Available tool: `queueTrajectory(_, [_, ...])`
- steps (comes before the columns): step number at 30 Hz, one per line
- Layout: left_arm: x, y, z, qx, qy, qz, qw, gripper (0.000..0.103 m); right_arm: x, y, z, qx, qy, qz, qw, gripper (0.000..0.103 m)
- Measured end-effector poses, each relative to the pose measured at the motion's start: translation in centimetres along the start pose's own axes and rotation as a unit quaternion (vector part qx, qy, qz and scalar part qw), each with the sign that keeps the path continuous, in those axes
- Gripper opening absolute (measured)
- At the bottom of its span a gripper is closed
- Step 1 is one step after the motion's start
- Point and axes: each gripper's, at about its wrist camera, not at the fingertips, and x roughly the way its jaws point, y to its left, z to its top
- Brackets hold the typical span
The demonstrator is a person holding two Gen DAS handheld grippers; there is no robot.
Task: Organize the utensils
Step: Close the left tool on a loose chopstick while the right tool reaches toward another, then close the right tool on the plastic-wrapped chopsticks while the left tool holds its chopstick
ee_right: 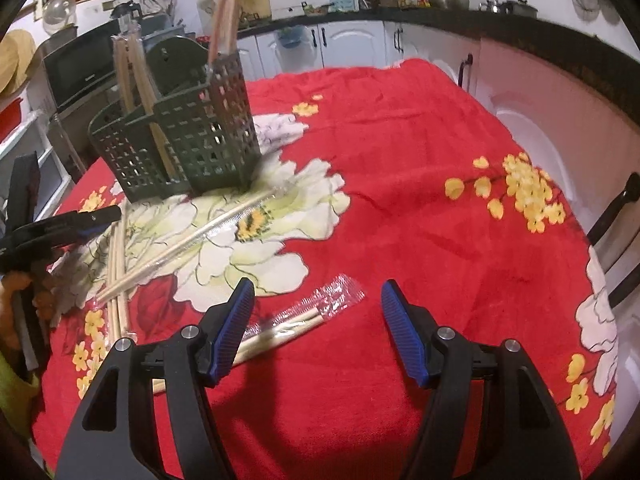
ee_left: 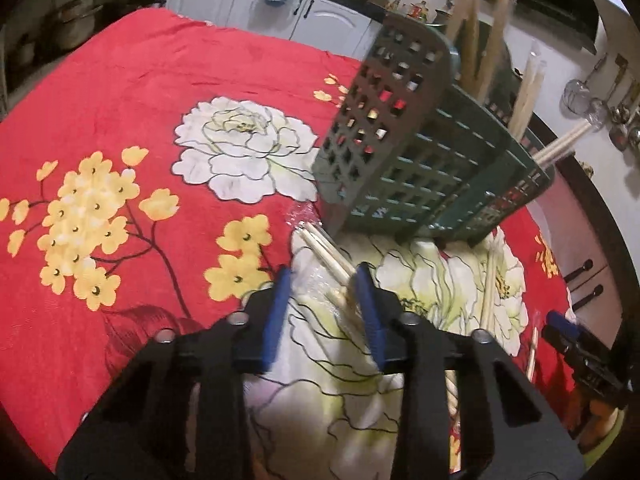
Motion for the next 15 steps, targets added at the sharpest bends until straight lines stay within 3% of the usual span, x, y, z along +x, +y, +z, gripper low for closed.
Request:
queueTrajectory(5, [0.1, 0.4, 0.1, -0.007, -0.002, -0.008, 0.9999, 0.011, 0.5, -0.3, -0.2, 0.013, 0.01, 0.007, 1.0, 0.058])
queueTrajectory(8, [0.2, 0.6, 0.1, -0.009, -0.002, -0.013, 0.9999, 0.009, 1.1, -0.7, -0.2, 0.03, 0.017, 0.018, 0.999, 0.054])
queueTrajectory(12, [0.1, 1.1, 0.1, -0.013, -0.002, -0.014, 0.9998, 0.006, 1.6, -1.0, 0.0, 0.043, 0.023, 0.023, 0.999, 0.042])
queueTrajectory(15, [-0.1, 1.3, -0.1, -0.017, -0.002, -0.015, 0.9998, 0.004, 1.8, -1.1, 0.1, 0.044, 0.023, 0.022, 0.999, 0.027])
